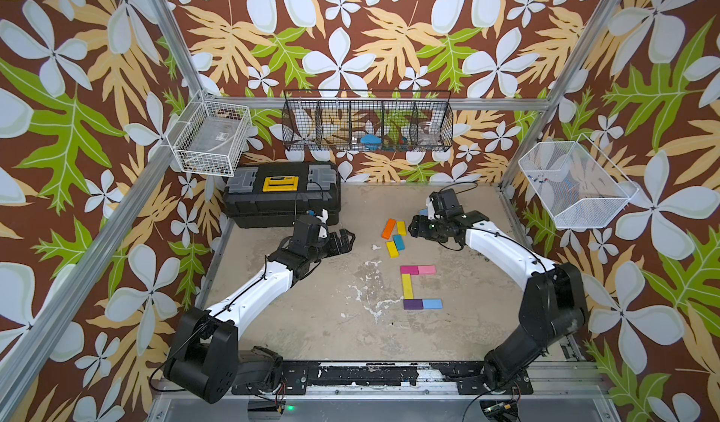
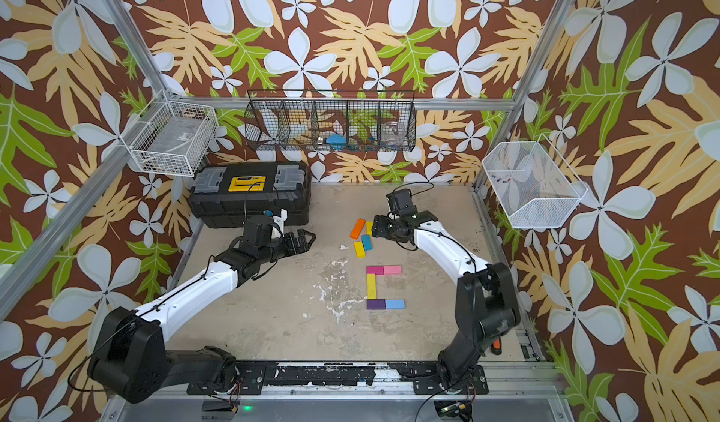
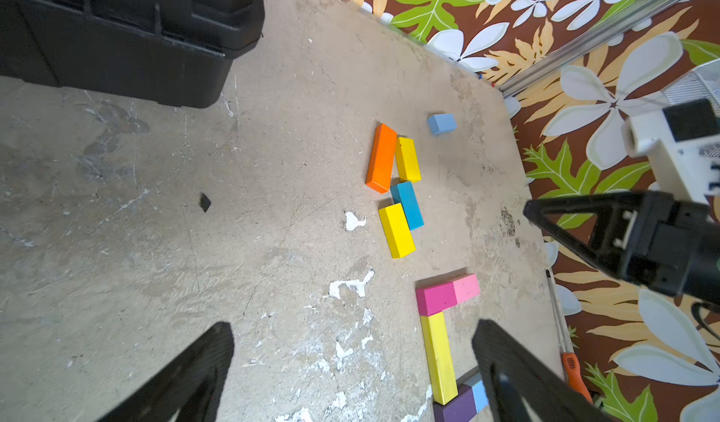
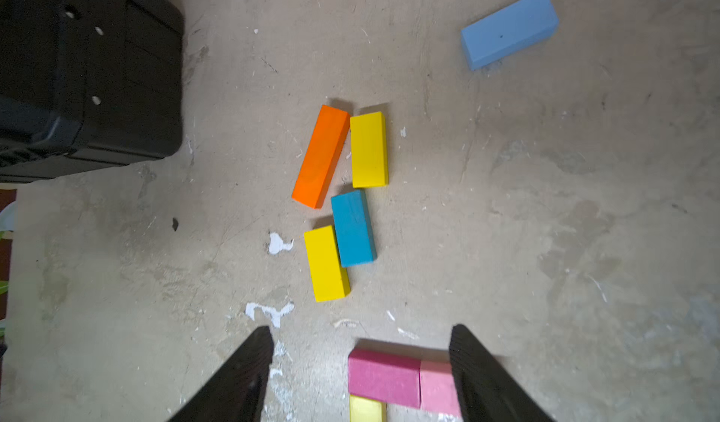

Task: Assemble the letter c with building blocks
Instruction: Pick up the building block from the center of the board.

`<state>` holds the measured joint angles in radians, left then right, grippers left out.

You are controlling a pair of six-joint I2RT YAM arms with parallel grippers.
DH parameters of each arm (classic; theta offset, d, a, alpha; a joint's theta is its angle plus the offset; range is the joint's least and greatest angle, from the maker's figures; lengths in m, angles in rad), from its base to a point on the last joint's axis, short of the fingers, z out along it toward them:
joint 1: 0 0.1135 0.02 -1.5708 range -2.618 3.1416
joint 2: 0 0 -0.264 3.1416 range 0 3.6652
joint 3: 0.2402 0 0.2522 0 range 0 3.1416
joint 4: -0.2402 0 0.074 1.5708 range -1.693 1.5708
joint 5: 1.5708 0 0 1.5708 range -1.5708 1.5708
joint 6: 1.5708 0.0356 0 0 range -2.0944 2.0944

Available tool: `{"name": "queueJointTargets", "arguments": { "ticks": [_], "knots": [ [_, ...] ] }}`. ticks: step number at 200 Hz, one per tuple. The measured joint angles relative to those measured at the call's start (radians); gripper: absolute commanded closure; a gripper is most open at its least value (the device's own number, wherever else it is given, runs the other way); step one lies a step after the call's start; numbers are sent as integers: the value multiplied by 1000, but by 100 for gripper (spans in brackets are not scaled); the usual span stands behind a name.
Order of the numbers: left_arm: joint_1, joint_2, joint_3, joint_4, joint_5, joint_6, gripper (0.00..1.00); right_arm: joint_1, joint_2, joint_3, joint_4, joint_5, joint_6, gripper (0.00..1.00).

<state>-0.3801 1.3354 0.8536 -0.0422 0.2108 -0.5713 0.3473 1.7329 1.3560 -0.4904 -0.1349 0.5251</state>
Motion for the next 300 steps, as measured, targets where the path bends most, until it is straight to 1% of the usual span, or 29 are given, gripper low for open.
{"name": "queueJointTargets", "arguments": {
  "ticks": [31, 51, 99, 163, 202, 220, 243, 262, 287, 300],
  "knots": [
    [1, 16, 17, -6, -1, 13, 0, 2, 148, 86, -34, -5, -44, 34],
    [4, 24, 22, -10, -1, 24, 0, 16, 198, 109, -47, -15, -69, 34],
    [18, 48, 30, -19, 0, 29, 0, 86, 252, 106, -48, -43, -98, 33],
    [24, 59, 40, -32, 2, 31, 0, 126, 285, 79, -32, -44, -99, 34],
    [24, 65, 50, -32, 5, 31, 0, 146, 323, 106, -32, -40, -99, 35],
    [24, 65, 50, -32, 6, 31, 0, 151, 342, 121, -32, -15, -100, 37],
    [24, 65, 51, -33, 7, 30, 0, 156, 361, 142, -26, 13, -107, 42],
    [24, 60, 51, -35, 7, 29, 0, 161, 371, 151, -22, 37, -111, 50],
    [25, 54, 50, -35, 7, 28, 0, 173, 375, 150, -11, 61, -122, 64],
    [26, 52, 49, -36, 6, 27, 0, 183, 372, 142, 0, 70, -130, 73]
  ]
}}
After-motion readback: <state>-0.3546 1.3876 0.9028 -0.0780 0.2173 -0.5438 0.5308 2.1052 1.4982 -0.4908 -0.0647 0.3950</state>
